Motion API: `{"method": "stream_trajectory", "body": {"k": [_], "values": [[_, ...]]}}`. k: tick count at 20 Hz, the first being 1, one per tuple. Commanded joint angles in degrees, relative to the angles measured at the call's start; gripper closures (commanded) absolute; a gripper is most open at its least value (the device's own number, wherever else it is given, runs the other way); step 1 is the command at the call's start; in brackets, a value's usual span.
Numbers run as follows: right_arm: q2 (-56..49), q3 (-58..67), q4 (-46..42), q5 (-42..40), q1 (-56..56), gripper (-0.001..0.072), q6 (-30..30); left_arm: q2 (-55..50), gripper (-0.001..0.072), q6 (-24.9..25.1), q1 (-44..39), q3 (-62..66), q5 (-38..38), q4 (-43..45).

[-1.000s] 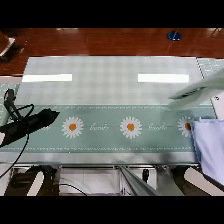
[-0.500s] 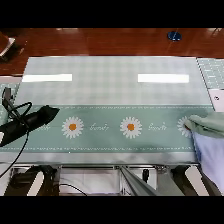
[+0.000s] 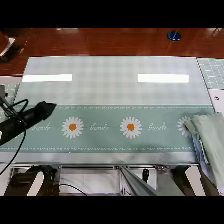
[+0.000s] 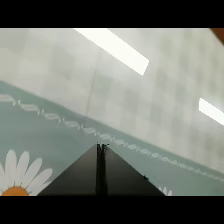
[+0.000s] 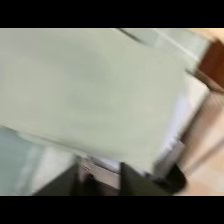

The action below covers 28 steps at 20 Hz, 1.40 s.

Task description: Fold the shirts.

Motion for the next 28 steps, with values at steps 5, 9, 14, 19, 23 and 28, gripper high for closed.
{"method": "stream_trajectory", "body": {"k": [5, 9, 14, 19, 23, 28], "values": [[-9.8, 13.6, 46.7, -29.1, 17.5, 0.0693, -6.7, -12.0, 0.0682, 17.8, -3.7, 28.1, 3.3, -6.5], [-15.6, 11.2, 23.6, -32.4, 51.8, 0.0693, -10.8, -23.1, 0.0682, 18.1, -16.3, 37.9, -3.3, 2.3], [-24.7, 5.6, -6.1, -31.0, 69.8, 0.0693, 5.8, -34.7, 0.0681, -7.3, -26.4, 34.6, -11.1, 38.4], [-26.8, 5.6, -4.8, -29.9, 68.1, 0.0692, 7.3, -37.2, 0.068, -7.2, -25.7, 34.6, -11.4, 38.5], [-26.8, 5.6, -4.9, -30.2, 68.0, 0.0693, 7.3, -37.3, 0.068, -7.2, -25.7, 34.6, -11.1, 38.5], [-26.8, 5.6, -4.9, -30.2, 68.0, 0.0692, 7.3, -37.4, 0.068, -7.2, -25.7, 34.6, -10.8, 38.5]]}}
